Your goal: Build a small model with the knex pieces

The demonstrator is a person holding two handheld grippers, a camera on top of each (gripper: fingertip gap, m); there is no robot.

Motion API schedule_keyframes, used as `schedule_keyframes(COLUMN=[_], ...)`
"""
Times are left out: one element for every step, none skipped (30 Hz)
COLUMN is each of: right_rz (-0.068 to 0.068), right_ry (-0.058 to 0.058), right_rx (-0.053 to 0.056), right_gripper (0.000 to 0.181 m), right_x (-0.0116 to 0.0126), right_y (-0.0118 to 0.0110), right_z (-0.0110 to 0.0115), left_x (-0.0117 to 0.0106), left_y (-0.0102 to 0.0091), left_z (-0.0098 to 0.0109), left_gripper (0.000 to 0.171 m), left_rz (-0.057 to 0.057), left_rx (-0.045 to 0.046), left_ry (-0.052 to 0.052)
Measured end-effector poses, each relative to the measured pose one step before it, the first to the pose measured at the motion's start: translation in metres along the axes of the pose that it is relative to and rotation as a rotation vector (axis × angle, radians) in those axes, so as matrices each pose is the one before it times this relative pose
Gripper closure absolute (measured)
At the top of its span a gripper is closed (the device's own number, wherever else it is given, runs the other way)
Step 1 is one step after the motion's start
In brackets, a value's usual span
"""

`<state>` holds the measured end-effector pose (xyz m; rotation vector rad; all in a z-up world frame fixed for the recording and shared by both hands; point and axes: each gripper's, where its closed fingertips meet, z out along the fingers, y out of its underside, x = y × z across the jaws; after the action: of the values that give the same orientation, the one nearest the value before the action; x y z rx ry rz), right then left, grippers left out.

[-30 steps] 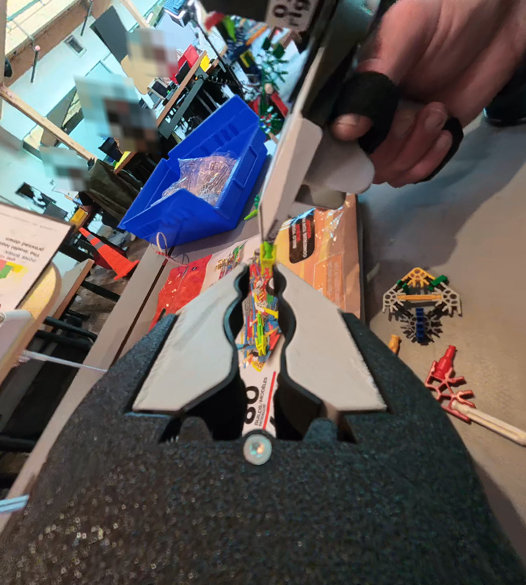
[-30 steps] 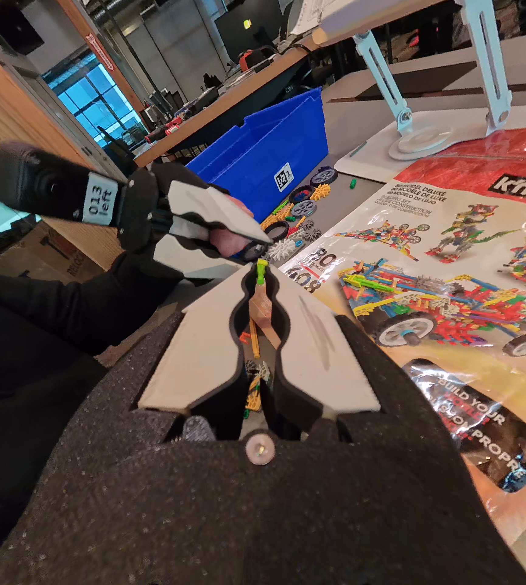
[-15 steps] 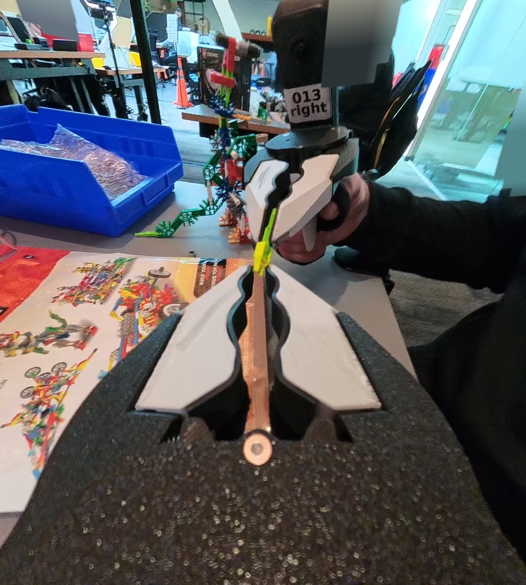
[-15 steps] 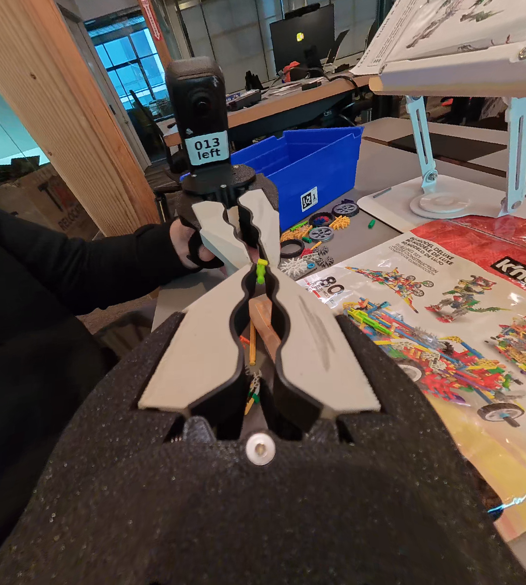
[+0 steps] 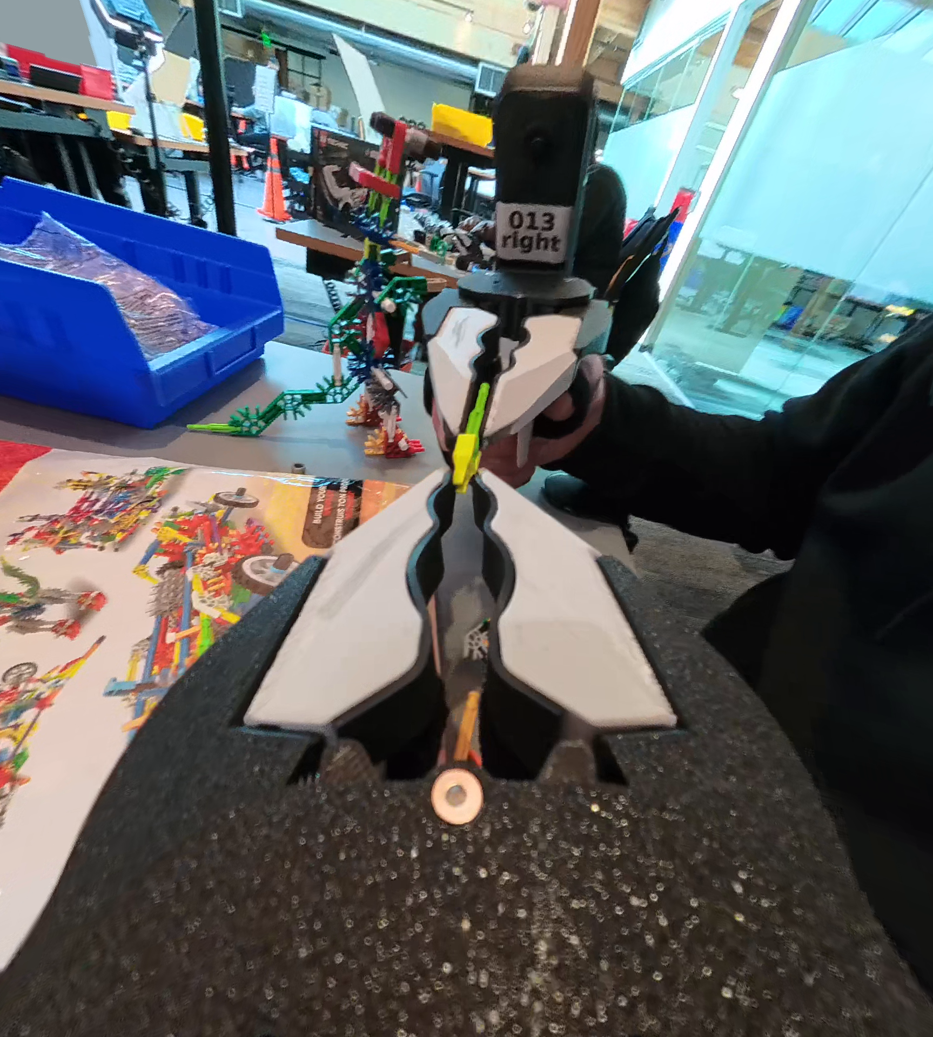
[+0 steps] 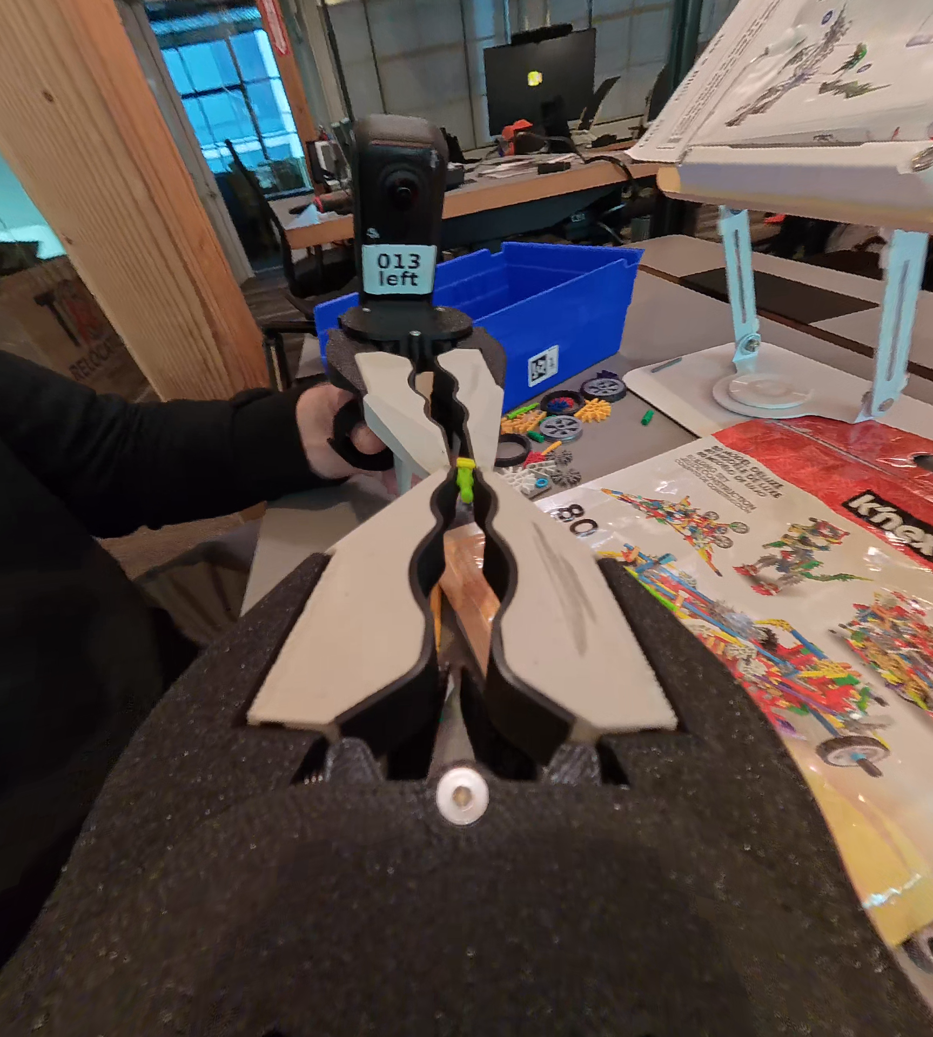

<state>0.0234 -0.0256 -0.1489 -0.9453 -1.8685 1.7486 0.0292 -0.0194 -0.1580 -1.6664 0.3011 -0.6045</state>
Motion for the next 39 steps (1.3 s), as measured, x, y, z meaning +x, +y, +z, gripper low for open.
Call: schedule_keyframes(right_rz=[-0.0143, -0.0106, -0.0187, -0.0203, -0.0121, -0.0168, -0.0202, -0.0185, -0.0233, -0.0171, -0.0110, -0.0151, -0.0213, -0.0210, -0.0203, -0.0232, -0.0161, -0.0118, -0.0053, 0.0035, 0.0138, 0.0227, 0.0248, 0.0233, 0.0152, 0.0149, 0.0224, 0.0278, 0.0245, 0.0194, 0.0159, 0.0112, 0.0141, 0.0181, 0.0114, 0.0044, 0.0098, 0.0121, 0.0103], right_ry=[0.0268, 0.0203, 0.0262, 0.0294, 0.0170, 0.0189, 0.0280, 0.0235, 0.0218, 0.0207, 0.0180, 0.0194, 0.0211, 0.0197, 0.0225, 0.0198, 0.0135, 0.0104, 0.0081, 0.0019, -0.0075, -0.0154, -0.0240, -0.0270, -0.0219, -0.0206, -0.0263, -0.0327, -0.0203, -0.0106, -0.0139, -0.0109, -0.0124, -0.0250, -0.0240, -0.0119, -0.0141, -0.0110, -0.0074], right_rx=[-0.0051, -0.0059, -0.0113, -0.0137, -0.0059, -0.0052, -0.0075, -0.0083, -0.0039, -0.0036, -0.0032, -0.0075, -0.0141, -0.0036, -0.0036, -0.0089, -0.0050, 0.0003, -0.0050, -0.0065, -0.0016, 0.0049, 0.0022, 0.0016, 0.0034, 0.0043, 0.0055, 0.0064, 0.0103, 0.0143, 0.0087, 0.0019, 0.0091, 0.0100, 0.0022, -0.0004, 0.0033, 0.0085, 0.0061], right_gripper=[0.180, 0.180, 0.180, 0.180, 0.180, 0.180, 0.180, 0.180, 0.181, 0.180, 0.180, 0.180, 0.180, 0.180, 0.180, 0.180, 0.181, 0.180, 0.180, 0.180, 0.180, 0.181, 0.181, 0.181, 0.180, 0.180, 0.180, 0.180, 0.181, 0.181, 0.181, 0.181, 0.181, 0.180, 0.180, 0.180, 0.180, 0.180, 0.180], right_x=[0.00265, 0.00226, 0.00310, 0.00330, 0.00166, 0.00153, 0.00225, 0.00180, 0.00179, 0.00182, 0.00159, 0.00173, 0.00168, 0.00058, 0.00093, 0.00129, 0.00091, 0.00109, 0.00088, 0.00027, 0.00040, 0.00017, -0.00039, -0.00047, -0.00053, -0.00124, -0.00197, -0.00252, -0.00083, -0.00038, -0.00130, -0.00060, -0.00076, -0.00295, -0.00322, -0.00154, -0.00154, -0.00085, -0.00019], right_y=[0.00050, 0.00070, 0.00179, 0.00201, 0.00089, 0.00042, 0.00052, 0.00063, 0.00029, 0.00022, -0.00012, 0.00053, 0.00124, -0.00035, -0.00025, 0.00118, 0.00113, 0.00055, 0.00080, 0.00105, 0.00109, 0.00078, 0.00098, 0.00086, 0.00026, -0.00025, -0.00064, -0.00018, -0.00042, -0.00130, -0.00099, 0.00029, -0.00065, -0.00119, -0.00005, 0.00059, 0.00013, -0.00072, -0.00063], right_z=[0.00030, 0.00005, 0.00034, 0.00064, 0.00033, 0.00019, 0.00089, 0.00091, 0.00092, 0.00095, 0.00087, 0.00098, 0.00121, 0.00121, 0.00125, 0.00143, 0.00156, 0.00113, 0.00118, 0.00133, 0.00121, 0.00080, 0.00013, -0.00039, -0.00048, -0.00040, -0.00043, -0.00058, -0.00072, -0.00081, -0.00072, -0.00048, -0.00053, -0.00026, 0.00035, 0.00068, 0.00065, 0.00022, 0.00009], left_x=[-0.00238, -0.00315, -0.00255, -0.00340, -0.00394, -0.00175, -0.00151, -0.00305, -0.00252, -0.00234, -0.00249, -0.00202, -0.00217, -0.00266, -0.00343, -0.00207, -0.00217, -0.00214, -0.00154, -0.00158, -0.00124, -0.00093, -0.00011, 0.00038, 0.00132, 0.00055, 0.00117, 0.00299, 0.00259, 0.00098, 0.00125, 0.00205, 0.00089, 0.00091, 0.00327, 0.00519, 0.00095, -0.00097, 0.00055], left_y=[0.00011, 0.00029, 0.00084, 0.00157, 0.00243, 0.00100, 0.00021, 0.00084, 0.00085, 0.00027, 0.00035, 0.00012, 0.00034, 0.00191, 0.00196, 0.00019, 0.00112, 0.00151, 0.00005, 0.00110, 0.00154, 0.00145, 0.00102, 0.00137, 0.00121, 0.00023, -0.00086, -0.00114, 0.00020, -0.00016, -0.00242, -0.00085, 0.00042, 0.00035, -0.00027, -0.00149, -0.00203, -0.00117, 0.00001], left_z=[0.00026, 0.00068, 0.00087, 0.00130, 0.00156, 0.00089, 0.00069, 0.00100, 0.00073, 0.00051, 0.00074, 0.00078, 0.00079, 0.00122, 0.00107, 0.00038, 0.00095, 0.00113, 0.00025, 0.00026, 0.00029, 0.00026, 0.00009, -0.00013, 0.00028, -0.00022, -0.00132, -0.00139, -0.00076, -0.00045, -0.00055, -0.00010, 0.00005, 0.00004, 0.00004, -0.00007, -0.00042, -0.00041, -0.00056], left_gripper=[0.169, 0.170, 0.170, 0.169, 0.169, 0.169, 0.169, 0.169, 0.169, 0.169, 0.169, 0.169, 0.169, 0.169, 0.171, 0.171, 0.171, 0.171, 0.171, 0.171, 0.171, 0.171, 0.171, 0.171, 0.171, 0.170, 0.169, 0.167, 0.166, 0.165, 0.166, 0.166, 0.165, 0.164, 0.161, 0.159, 0.158, 0.159, 0.159], left_rz=[0.0109, 0.0117, 0.0070, 0.0121, 0.0223, 0.0123, -0.0005, 0.0132, 0.0106, 0.0029, 0.0036, -0.0035, -0.0051, 0.0162, 0.0198, -0.0055, -0.0108, -0.0082, -0.0023, 0.0182, 0.0126, 0.0008, -0.0036, 0.0130, -0.0021, -0.0033, 0.0125, 0.0159, 0.0041, 0.0046, 0.0078, 0.0008, -0.0001, 0.0001, -0.0070, -0.0071, -0.0015, -0.0006, -0.0067], left_rx=[-0.00344, -0.00416, -0.00731, -0.01369, -0.01761, -0.00730, -0.00403, -0.00745, -0.00777, -0.00280, -0.00354, -0.00133, -0.00168, -0.01151, -0.01560, -0.00407, -0.00394, -0.00518, -0.00034, -0.00925, -0.00900, -0.00234, -0.00016, -0.00593, -0.00658, 0.00614, 0.01378, 0.00763, -0.00679, 0.00067, 0.01852, 0.00537, -0.00354, 0.00046, 0.00358, 0.01023, 0.01388, 0.00838, 0.00217], left_ry=[-0.0215, -0.0285, -0.0215, -0.0289, -0.0359, -0.0181, -0.0119, -0.0274, -0.0213, -0.0172, -0.0217, -0.0171, -0.0167, -0.0257, -0.0330, -0.0156, -0.0088, -0.0062, -0.0074, -0.0147, -0.0108, -0.0023, 0.0045, 0.0081, 0.0181, 0.0193, 0.0178, 0.0193, 0.0168, 0.0054, 0.0036, 0.0104, 0.0063, 0.0086, 0.0246, 0.0341, 0.0046, -0.0054, 0.0085])
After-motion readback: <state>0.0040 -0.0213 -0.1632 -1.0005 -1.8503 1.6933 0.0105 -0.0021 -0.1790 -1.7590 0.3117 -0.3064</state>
